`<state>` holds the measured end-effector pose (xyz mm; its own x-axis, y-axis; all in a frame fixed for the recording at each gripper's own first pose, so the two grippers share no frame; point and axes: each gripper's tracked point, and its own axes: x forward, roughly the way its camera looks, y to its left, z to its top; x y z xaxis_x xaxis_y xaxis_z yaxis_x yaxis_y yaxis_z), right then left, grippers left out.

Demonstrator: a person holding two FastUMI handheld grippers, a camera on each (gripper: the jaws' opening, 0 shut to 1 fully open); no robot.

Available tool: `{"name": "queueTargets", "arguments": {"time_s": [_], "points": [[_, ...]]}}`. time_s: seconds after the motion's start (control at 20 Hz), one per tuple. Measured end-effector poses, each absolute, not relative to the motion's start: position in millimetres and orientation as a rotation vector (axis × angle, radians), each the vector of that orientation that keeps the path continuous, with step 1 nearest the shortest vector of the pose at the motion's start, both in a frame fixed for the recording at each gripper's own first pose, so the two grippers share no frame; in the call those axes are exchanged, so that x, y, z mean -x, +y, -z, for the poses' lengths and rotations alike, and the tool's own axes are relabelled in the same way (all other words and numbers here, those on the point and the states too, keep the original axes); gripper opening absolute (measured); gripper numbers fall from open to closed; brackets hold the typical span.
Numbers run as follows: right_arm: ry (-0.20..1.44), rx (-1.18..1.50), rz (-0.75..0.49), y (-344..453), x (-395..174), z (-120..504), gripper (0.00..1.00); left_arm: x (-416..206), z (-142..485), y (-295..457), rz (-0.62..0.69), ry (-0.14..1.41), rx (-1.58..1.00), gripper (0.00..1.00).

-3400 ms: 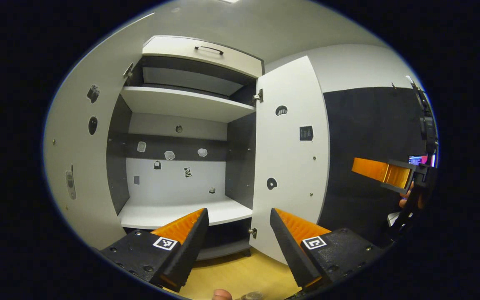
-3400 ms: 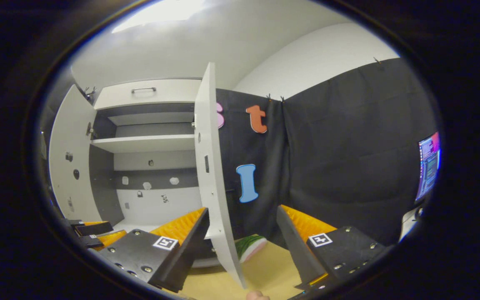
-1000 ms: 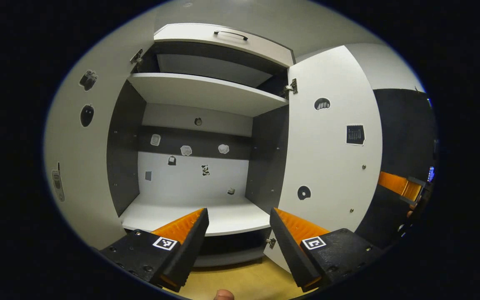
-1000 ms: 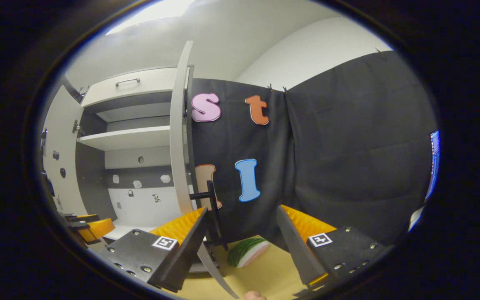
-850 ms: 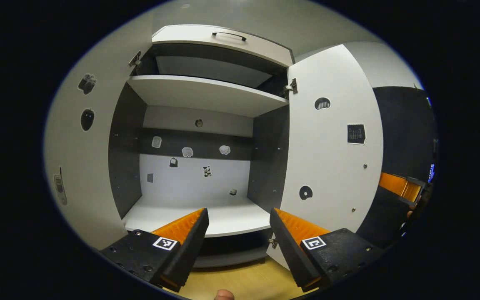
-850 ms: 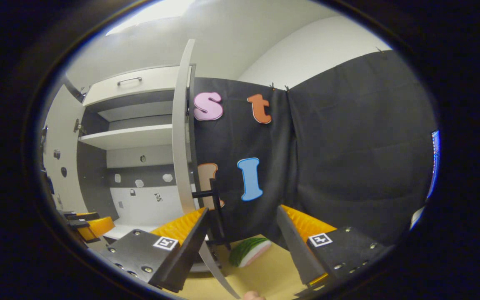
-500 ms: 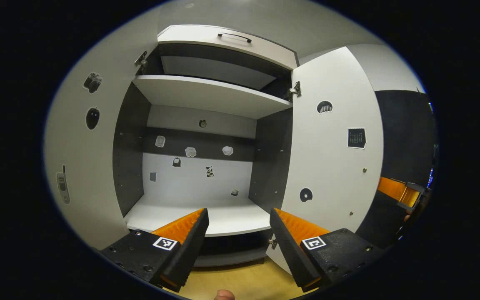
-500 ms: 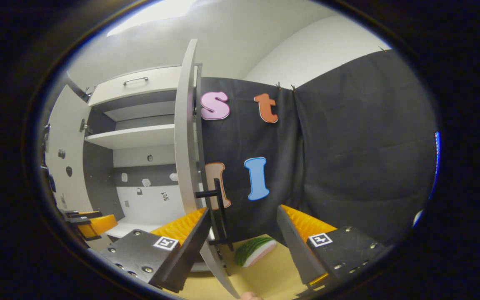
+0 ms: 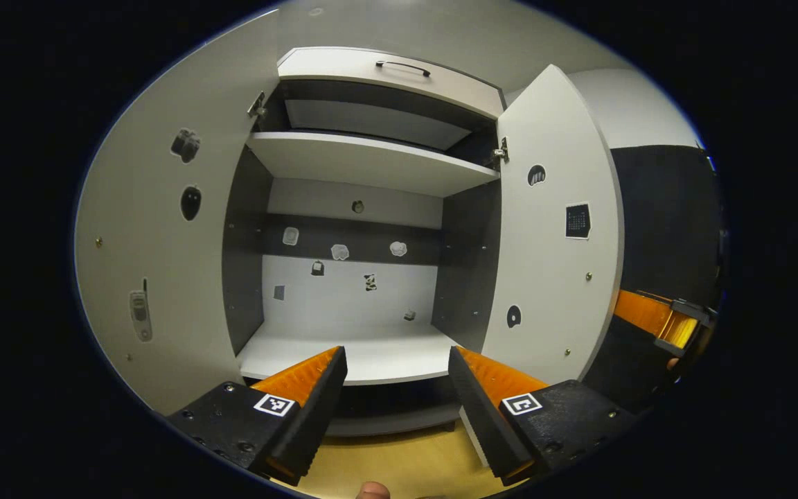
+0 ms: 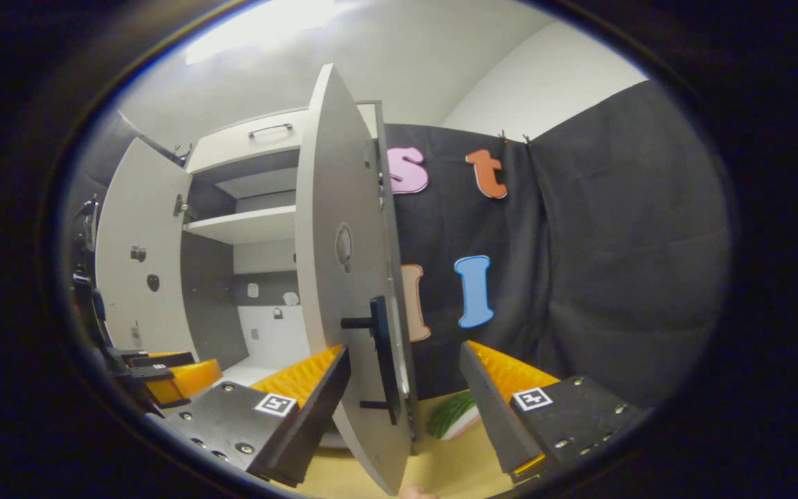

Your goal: Grasp the bottle in the cabinet with the left hand and place it on the coaster, then close the right door with the right hand and the left door with the left hand.

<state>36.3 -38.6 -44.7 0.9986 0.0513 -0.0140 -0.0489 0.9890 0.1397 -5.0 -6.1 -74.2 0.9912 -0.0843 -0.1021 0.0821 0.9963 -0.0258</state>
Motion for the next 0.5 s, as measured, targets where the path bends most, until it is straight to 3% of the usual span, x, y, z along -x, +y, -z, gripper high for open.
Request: {"name": "queueTargets", "arguments": {"time_s": [0.5], "points": [[0.031,-0.162,-0.239,39.2,-49.0,46.8,0.98,46.7,67.1,63.4,-0.091,0.087,0.019,0.93]]}}
